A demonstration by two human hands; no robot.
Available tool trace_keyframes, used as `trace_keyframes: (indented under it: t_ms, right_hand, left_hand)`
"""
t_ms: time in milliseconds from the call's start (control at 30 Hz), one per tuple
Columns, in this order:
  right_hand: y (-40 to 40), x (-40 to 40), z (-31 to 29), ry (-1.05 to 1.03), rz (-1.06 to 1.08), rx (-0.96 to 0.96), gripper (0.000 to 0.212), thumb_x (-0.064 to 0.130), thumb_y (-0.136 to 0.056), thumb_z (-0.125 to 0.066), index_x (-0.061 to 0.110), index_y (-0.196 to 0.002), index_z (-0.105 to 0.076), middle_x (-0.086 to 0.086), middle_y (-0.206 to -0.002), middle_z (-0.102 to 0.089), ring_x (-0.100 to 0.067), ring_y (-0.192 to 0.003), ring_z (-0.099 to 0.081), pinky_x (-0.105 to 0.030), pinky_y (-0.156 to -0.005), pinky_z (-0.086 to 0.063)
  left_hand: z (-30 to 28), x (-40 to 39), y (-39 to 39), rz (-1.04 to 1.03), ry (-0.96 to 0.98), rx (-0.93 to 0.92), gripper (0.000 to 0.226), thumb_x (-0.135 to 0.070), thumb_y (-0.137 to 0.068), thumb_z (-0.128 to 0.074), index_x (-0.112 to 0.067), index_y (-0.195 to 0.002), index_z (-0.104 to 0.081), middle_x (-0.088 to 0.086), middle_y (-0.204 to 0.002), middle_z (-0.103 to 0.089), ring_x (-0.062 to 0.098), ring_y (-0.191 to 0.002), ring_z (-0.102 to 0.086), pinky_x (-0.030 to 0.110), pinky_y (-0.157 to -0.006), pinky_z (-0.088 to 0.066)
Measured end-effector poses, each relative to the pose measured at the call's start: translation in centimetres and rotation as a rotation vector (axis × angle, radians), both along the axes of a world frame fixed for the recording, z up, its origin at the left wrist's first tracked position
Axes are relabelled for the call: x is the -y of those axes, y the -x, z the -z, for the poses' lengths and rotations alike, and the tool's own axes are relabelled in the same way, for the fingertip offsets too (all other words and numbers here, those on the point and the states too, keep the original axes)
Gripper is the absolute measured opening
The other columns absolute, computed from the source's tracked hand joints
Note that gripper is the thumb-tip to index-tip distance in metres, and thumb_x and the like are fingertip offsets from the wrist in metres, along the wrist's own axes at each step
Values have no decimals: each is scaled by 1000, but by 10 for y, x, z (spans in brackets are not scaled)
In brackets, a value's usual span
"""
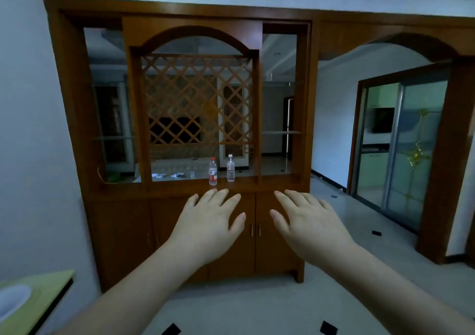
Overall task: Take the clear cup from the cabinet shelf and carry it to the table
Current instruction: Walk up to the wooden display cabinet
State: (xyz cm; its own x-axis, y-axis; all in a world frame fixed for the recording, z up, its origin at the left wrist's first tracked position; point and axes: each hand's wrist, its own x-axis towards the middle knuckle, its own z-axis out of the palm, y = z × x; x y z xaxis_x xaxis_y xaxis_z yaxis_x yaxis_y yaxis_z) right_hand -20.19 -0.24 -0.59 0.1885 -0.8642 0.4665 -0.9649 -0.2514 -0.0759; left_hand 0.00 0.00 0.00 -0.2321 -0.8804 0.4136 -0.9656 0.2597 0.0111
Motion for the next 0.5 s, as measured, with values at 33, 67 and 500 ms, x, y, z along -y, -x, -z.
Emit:
trace_keyframes:
  t_ms: [33,67,500]
  right_hand:
    - [0,-1,5,-13,-3,-5,58,57,-95,-17,32,-147,-20,4,-154,-31,-17,-140,-25,-41,-112,-20]
    - [0,1,9,1,-10,-20,58,57,-94,-17,33,-147,-19,5,-155,-29,-17,-141,-23,-41,-112,-19]
    - [76,41,84,-18,67,-30,63,61,-91,-7,35,-149,-3,5,-159,-14,-17,-145,-9,-38,-115,-7]
  left_hand:
    - [5,0,-3,10,-15,8,61,-60,-97,-17,-37,-153,-16,-4,-164,-19,17,-150,-8,47,-121,-8]
    - [11,2,-5,30,-11,24,62,-61,-96,-15,-39,-153,-13,-5,-165,-16,16,-151,-6,47,-121,-6]
    - [88,69,67,103,2,23,72,-71,-85,4,-44,-152,2,-9,-166,-2,15,-151,5,44,-116,8]
